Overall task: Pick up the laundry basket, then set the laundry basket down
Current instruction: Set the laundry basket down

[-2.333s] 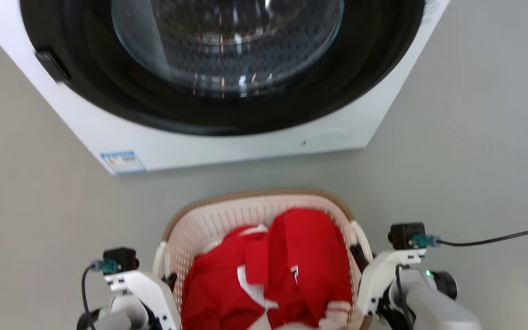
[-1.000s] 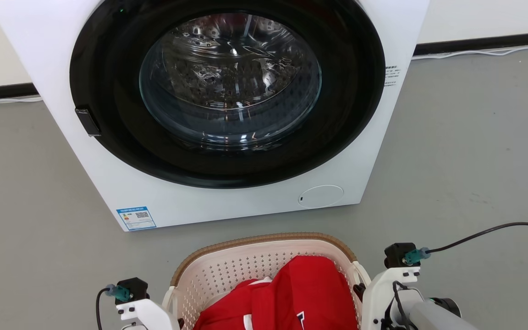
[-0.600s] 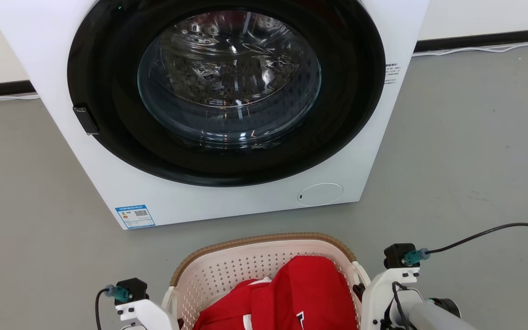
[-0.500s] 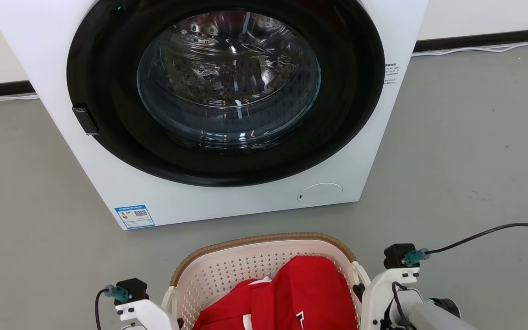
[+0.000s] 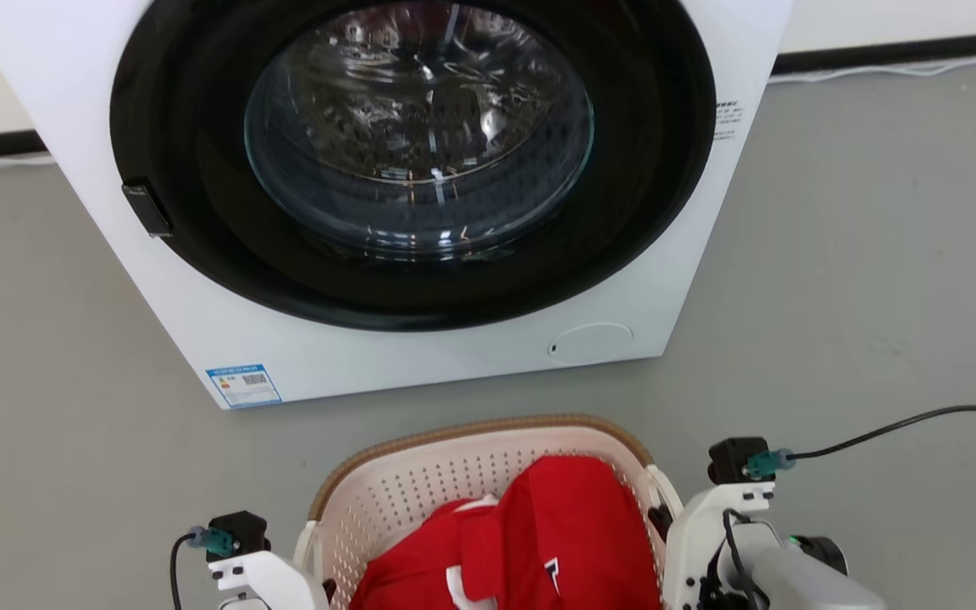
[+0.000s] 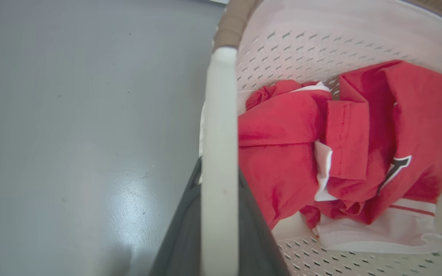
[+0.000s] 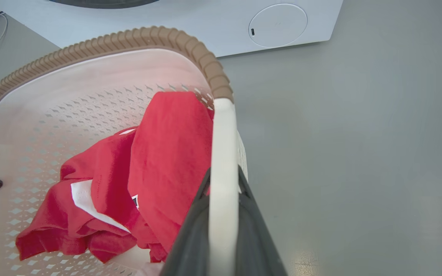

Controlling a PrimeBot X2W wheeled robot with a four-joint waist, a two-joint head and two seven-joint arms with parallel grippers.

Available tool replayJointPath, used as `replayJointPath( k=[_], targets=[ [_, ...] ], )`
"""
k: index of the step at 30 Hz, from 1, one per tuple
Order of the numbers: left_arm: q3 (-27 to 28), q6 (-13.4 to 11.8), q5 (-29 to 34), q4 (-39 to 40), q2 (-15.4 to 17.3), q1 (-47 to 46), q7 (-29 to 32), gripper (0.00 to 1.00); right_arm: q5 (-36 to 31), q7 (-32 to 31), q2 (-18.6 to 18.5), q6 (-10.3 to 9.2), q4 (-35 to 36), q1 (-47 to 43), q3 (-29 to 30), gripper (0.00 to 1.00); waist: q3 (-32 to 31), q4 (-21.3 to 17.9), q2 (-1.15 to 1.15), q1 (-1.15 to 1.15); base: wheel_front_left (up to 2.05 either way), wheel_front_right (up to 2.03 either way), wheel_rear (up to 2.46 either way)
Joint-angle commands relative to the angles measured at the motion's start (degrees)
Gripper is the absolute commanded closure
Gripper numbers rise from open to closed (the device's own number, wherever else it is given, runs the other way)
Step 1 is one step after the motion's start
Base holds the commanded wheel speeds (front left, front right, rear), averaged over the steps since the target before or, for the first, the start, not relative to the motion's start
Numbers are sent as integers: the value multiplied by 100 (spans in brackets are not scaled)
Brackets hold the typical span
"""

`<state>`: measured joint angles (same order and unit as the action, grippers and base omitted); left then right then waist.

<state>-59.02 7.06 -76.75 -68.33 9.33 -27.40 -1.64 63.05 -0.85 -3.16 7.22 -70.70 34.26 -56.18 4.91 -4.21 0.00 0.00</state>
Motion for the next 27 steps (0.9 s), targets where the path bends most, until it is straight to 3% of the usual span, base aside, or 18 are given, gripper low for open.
replayJointPath(
  k=[1, 15, 27],
  targets=[
    [127, 43, -75, 90, 129, -257, -103, 100, 30, 124, 28, 26, 61, 126, -70, 100, 77, 1, 0, 0, 0, 0, 0],
    [86, 43, 58, 423, 476, -794, -939, 100, 91, 1028, 28, 26, 37, 594, -127, 100, 1327, 75, 0, 0, 0, 0, 0],
    [92, 43, 101, 672, 690, -1336, -1257, 100, 132, 1494, 28, 26, -79, 1111, -107, 100, 2396, 164, 0, 0, 0, 0, 0]
  ],
)
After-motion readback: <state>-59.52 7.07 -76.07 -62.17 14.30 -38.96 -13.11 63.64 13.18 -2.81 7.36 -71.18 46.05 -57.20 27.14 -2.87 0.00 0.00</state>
